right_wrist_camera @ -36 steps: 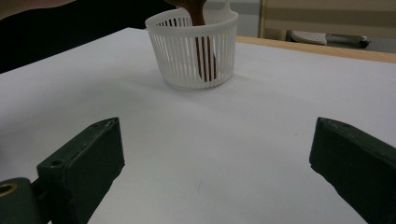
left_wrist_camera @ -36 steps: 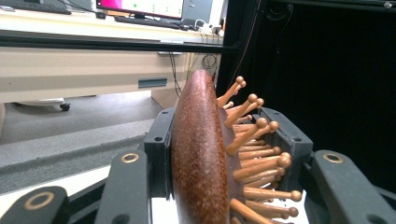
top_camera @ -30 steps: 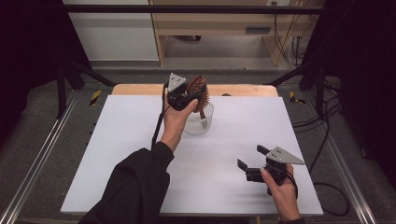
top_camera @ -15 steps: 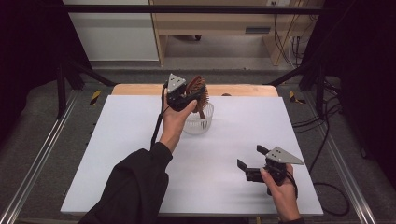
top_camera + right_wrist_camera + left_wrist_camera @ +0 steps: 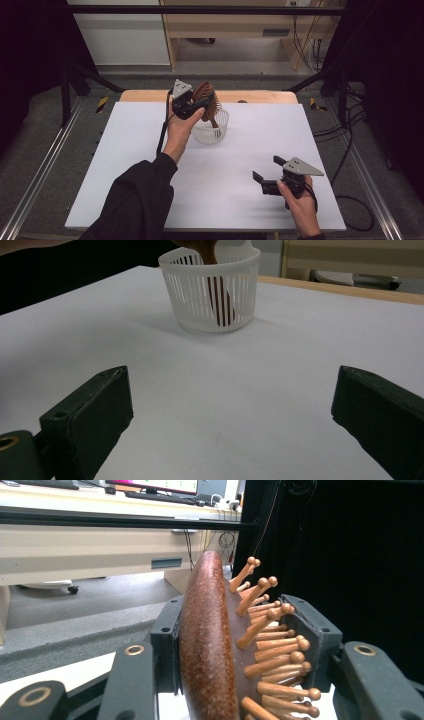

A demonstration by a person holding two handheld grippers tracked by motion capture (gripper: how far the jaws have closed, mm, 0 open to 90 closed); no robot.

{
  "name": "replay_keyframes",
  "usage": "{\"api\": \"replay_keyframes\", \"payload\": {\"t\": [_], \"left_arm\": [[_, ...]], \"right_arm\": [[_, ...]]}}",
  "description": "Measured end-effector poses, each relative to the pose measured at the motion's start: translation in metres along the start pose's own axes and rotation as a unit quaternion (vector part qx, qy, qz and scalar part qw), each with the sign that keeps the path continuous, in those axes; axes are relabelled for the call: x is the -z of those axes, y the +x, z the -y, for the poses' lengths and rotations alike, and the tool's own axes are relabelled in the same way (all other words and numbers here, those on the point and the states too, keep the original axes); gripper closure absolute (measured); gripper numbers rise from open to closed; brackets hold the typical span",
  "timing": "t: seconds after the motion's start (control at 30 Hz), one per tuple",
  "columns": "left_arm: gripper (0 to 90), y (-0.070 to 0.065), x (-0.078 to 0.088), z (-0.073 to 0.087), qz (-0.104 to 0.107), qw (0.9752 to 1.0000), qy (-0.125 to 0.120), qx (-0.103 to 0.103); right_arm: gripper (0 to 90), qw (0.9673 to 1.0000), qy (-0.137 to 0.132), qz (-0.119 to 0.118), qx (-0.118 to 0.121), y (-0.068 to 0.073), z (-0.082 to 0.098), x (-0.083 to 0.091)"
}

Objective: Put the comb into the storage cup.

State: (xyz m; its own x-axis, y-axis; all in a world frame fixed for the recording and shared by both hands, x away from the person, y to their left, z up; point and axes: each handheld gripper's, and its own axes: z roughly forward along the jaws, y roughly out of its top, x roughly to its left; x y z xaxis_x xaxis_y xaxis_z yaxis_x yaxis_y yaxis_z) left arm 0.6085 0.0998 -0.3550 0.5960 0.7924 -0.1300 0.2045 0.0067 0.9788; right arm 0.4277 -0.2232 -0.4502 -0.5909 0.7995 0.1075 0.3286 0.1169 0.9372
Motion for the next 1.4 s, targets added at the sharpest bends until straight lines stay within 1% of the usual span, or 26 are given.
{"api": "replay_keyframes", "payload": {"t": [0.1,0.27,0.4,0.57,0.7,0.83,1.1,1.33,1.4], "left_arm": [[46.7,0.004,0.002,0.000,-0.003,1.0000,0.004,0.002],[45.4,0.011,0.005,0.003,-0.008,0.9999,0.004,0.011],[44.9,0.016,0.008,0.007,-0.011,0.9996,0.004,0.027],[44.1,0.021,0.011,0.010,-0.014,0.9994,0.002,0.031],[43.7,0.027,0.013,0.012,-0.018,0.9989,0.001,0.042],[43.4,0.031,0.014,0.014,-0.018,0.9988,0.001,0.046],[42.7,0.038,0.017,0.017,-0.022,0.9983,-0.003,0.055],[41.7,0.044,0.020,0.019,-0.028,0.9980,-0.001,0.056],[41.3,0.045,0.020,0.021,-0.025,0.9981,0.005,0.056]], "right_arm": [[3.5,1.0000,0.000,0.000,0.000,0.001,0.000,-0.001],[3.5,1.0000,0.000,0.000,0.001,0.000,0.000,0.000],[3.5,1.0000,0.001,0.000,-0.001,0.000,0.000,-0.001],[3.5,1.0000,0.003,-0.001,0.000,0.001,0.001,-0.002],[3.5,1.0000,0.003,-0.001,0.000,0.001,0.001,-0.002],[3.5,1.0000,0.003,0.000,0.003,0.000,0.001,-0.003],[3.5,1.0000,0.005,-0.001,0.001,0.000,0.001,-0.002],[3.5,1.0000,0.007,-0.001,0.002,0.001,0.002,-0.003],[3.5,1.0000,0.007,-0.001,0.002,0.001,0.002,-0.004]]}}
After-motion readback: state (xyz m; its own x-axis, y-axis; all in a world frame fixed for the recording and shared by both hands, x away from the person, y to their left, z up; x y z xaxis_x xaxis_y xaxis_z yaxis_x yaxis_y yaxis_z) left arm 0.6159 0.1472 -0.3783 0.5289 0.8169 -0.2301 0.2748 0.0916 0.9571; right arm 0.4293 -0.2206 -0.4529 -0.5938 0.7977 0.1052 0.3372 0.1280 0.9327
